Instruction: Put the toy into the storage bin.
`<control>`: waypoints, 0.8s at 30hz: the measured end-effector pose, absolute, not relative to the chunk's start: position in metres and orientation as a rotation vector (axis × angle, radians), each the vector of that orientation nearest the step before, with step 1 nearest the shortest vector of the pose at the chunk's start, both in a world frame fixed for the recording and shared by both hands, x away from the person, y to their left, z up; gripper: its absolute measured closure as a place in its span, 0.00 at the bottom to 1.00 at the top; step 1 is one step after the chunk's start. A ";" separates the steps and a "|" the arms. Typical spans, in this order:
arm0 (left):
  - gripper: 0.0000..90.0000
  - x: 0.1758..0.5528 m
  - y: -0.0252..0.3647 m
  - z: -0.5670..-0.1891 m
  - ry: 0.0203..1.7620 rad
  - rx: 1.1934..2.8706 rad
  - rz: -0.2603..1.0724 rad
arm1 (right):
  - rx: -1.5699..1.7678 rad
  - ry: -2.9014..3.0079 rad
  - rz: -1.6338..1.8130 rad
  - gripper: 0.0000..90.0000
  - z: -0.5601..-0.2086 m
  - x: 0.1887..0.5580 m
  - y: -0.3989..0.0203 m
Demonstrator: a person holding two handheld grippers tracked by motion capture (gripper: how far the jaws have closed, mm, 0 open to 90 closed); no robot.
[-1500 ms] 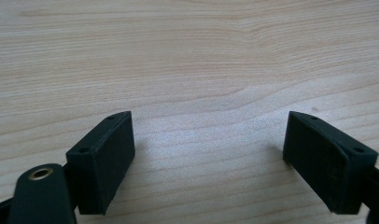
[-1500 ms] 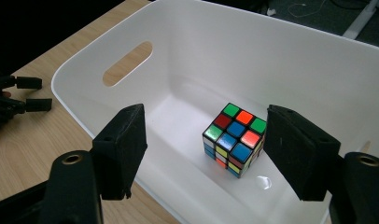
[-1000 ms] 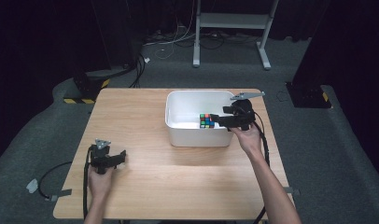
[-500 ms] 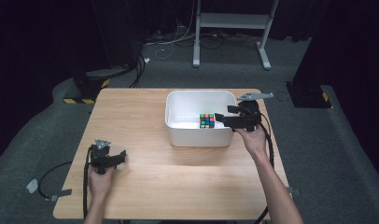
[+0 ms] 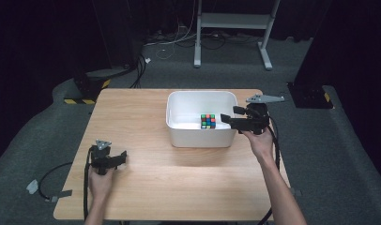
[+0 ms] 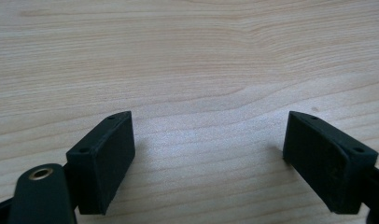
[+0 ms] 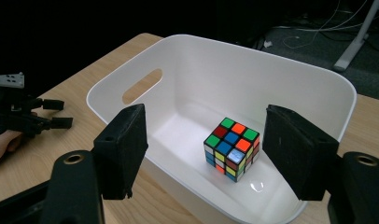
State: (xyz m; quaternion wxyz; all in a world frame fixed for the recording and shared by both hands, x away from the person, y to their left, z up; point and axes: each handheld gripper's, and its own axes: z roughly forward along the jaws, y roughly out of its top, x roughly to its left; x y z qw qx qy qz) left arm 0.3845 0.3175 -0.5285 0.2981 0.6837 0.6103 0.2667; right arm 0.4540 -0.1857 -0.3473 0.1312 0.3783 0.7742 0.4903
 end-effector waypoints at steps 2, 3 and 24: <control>0.19 0.384 0.317 -0.528 1.622 1.816 0.709 | 1.095 2.244 1.423 0.34 -0.347 0.453 -0.187; 0.19 0.384 0.317 -0.528 1.622 1.817 0.709 | 1.095 2.243 1.423 0.34 -0.347 0.452 -0.187; 0.19 0.384 0.317 -0.528 1.622 1.817 0.709 | 1.111 2.190 1.453 0.34 -0.348 0.435 -0.210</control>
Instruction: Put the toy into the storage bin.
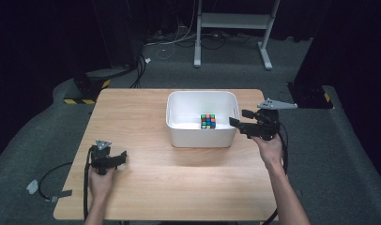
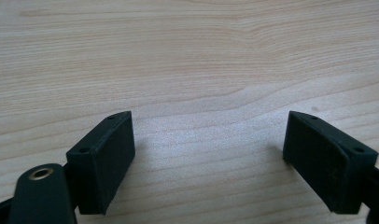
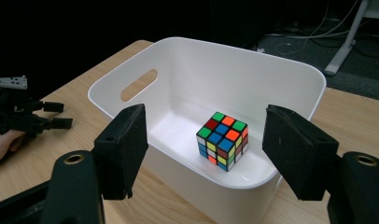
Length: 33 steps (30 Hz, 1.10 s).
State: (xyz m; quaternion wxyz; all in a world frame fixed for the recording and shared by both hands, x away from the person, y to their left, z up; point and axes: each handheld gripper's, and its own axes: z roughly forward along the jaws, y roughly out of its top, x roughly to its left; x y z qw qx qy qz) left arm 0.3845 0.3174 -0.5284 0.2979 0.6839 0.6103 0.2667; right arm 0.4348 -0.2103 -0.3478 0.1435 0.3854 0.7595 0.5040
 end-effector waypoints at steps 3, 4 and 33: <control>0.19 0.384 0.317 -0.528 1.622 1.817 0.709 | 1.119 2.181 1.458 0.34 -0.349 0.432 -0.214; 0.19 0.384 0.317 -0.528 1.622 1.817 0.709 | 1.122 2.180 1.456 0.34 -0.349 0.431 -0.216; 0.19 0.384 0.317 -0.528 1.622 1.817 0.709 | 1.139 2.115 1.463 0.35 -0.357 0.404 -0.241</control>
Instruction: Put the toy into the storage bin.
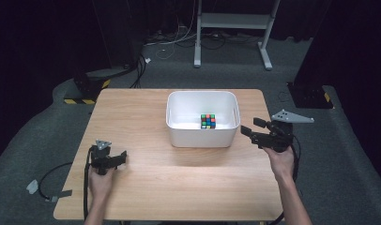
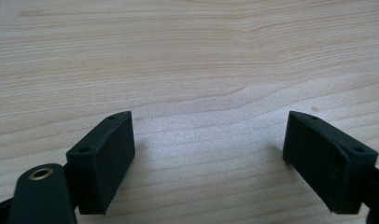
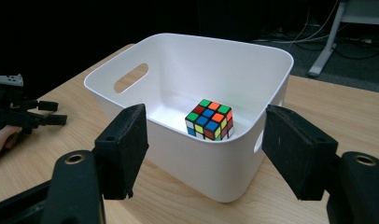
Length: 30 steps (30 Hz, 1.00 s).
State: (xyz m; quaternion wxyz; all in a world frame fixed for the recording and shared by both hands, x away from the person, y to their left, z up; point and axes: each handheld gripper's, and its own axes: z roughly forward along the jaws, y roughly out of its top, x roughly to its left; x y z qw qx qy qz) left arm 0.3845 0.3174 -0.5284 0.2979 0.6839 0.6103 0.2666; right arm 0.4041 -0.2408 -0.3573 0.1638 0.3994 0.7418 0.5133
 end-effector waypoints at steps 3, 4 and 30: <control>0.19 0.384 0.317 -0.528 1.622 1.817 0.709 | 1.141 2.113 1.459 0.35 -0.358 0.402 -0.242; 0.19 0.384 0.317 -0.528 1.622 1.817 0.709 | 1.138 2.113 1.460 0.35 -0.359 0.401 -0.242; 0.19 0.384 0.317 -0.528 1.622 1.817 0.709 | 1.162 2.110 1.419 0.35 -0.379 0.388 -0.246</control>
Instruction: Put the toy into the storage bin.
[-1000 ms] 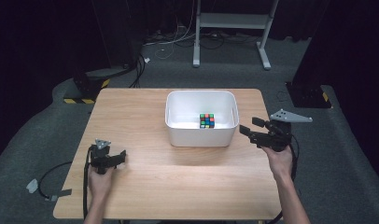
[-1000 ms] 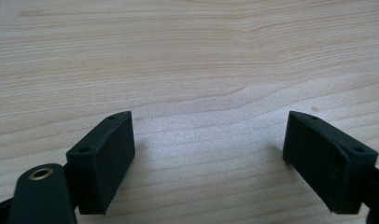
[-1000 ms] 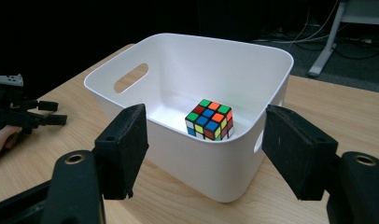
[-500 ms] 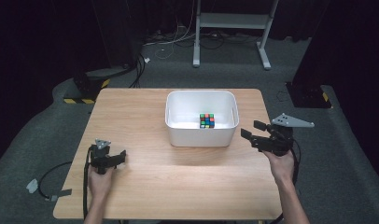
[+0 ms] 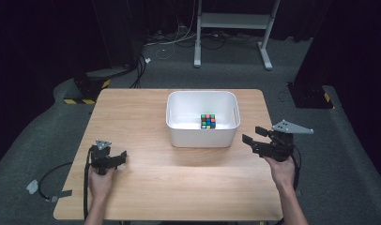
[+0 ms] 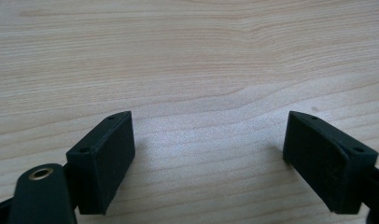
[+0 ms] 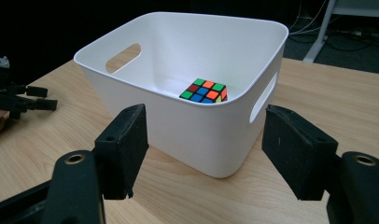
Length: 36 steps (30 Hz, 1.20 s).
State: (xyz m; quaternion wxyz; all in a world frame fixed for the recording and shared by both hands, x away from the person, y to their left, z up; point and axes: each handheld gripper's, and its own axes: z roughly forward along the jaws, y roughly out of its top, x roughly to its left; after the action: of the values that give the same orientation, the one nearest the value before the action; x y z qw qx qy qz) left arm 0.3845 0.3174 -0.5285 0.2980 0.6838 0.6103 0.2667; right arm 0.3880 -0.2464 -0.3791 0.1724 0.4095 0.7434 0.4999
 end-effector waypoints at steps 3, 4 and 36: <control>0.19 0.384 0.317 -0.528 1.622 1.817 0.709 | 1.170 2.110 1.406 0.35 -0.384 0.388 -0.246; 0.19 0.384 0.317 -0.528 1.622 1.817 0.709 | 1.170 2.113 1.402 0.35 -0.386 0.388 -0.246; 0.19 0.384 0.317 -0.528 1.622 1.817 0.709 | 1.225 2.099 1.369 0.36 -0.423 0.382 -0.239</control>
State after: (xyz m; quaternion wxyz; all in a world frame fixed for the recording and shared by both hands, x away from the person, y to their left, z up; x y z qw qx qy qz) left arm 0.3845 0.3174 -0.5285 0.2979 0.6839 0.6103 0.2667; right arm 0.3821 -0.2392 -0.4230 0.1754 0.4324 0.7408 0.4832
